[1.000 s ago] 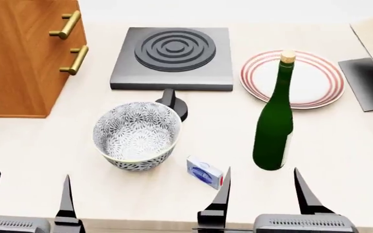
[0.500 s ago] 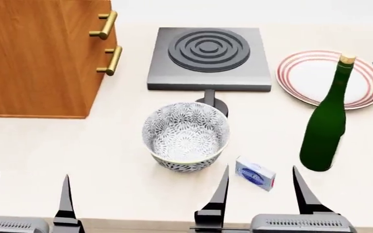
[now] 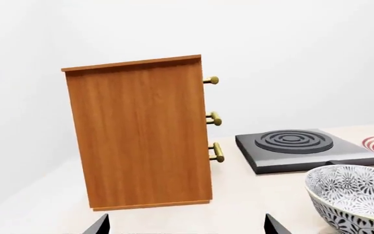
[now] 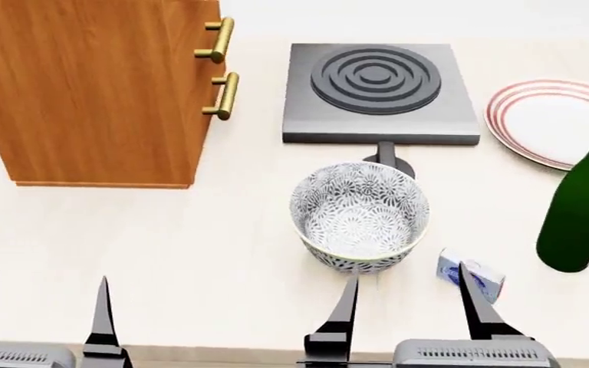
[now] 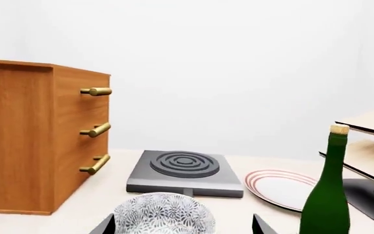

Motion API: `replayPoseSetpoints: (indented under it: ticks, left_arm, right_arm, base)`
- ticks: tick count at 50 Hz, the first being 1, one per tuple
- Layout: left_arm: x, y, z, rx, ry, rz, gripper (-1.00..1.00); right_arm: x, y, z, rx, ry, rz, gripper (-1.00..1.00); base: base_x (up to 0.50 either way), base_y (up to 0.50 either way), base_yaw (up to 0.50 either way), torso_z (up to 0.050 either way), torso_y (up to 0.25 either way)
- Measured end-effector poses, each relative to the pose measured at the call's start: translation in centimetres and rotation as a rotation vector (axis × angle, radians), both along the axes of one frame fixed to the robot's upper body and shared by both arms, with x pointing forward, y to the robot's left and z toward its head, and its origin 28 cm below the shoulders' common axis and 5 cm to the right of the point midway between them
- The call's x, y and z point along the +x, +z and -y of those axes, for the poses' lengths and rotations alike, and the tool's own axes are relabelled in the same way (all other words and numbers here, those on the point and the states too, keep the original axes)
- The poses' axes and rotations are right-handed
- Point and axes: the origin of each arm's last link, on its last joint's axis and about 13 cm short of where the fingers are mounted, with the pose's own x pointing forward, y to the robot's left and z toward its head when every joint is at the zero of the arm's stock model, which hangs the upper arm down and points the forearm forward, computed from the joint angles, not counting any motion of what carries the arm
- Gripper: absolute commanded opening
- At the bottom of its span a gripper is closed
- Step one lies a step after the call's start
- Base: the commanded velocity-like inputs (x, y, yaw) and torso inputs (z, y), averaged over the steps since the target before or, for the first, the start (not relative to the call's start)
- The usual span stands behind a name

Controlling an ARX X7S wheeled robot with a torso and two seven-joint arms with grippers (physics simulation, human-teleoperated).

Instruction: Put the bowl on the top of the cabinet.

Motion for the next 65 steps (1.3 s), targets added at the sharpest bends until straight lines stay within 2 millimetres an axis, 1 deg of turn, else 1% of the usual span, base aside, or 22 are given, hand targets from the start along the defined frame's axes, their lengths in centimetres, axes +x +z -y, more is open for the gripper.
replayPoseSetpoints:
  ticks: [19,33,48,60,65]
  left_arm:
    - [-0.08,0.06,-0.09,-0.001,0.002,0.003,1.00]
    - [-0.19,0.04,-0.15,-0.002,0.004,0.005,1.00]
    - [-0.25,0.08,-0.12,-0.003,0.004,0.006,1.00]
    - [-0.25,0.04,-0.16,-0.001,0.006,0.005,1.00]
    - [-0.28,0.00,-0.14,-0.002,0.005,0.004,1.00]
  right_arm:
    - [0.01,-0.04,-0.15,-0.011,0.000,0.001,1.00]
    - [-0.11,-0.04,-0.24,-0.009,0.014,0.006,1.00]
    - [-0.11,-0.05,-0.25,-0.016,0.012,0.007,1.00]
    - [-0.19,-0.05,-0.28,0.001,0.024,-0.004,1.00]
    - [-0.23,-0.10,-0.29,0.000,0.030,-0.010,1.00]
  base:
    - [0.00,0.50,0.00,0.000,0.000]
    - [0.00,0.07,0.00,0.000,0.000]
    - [0.00,0.47,0.00,0.000,0.000]
    - [0.00,0.01,0.00,0.000,0.000]
    - [0.40,0.00,0.00,0.000,0.000]
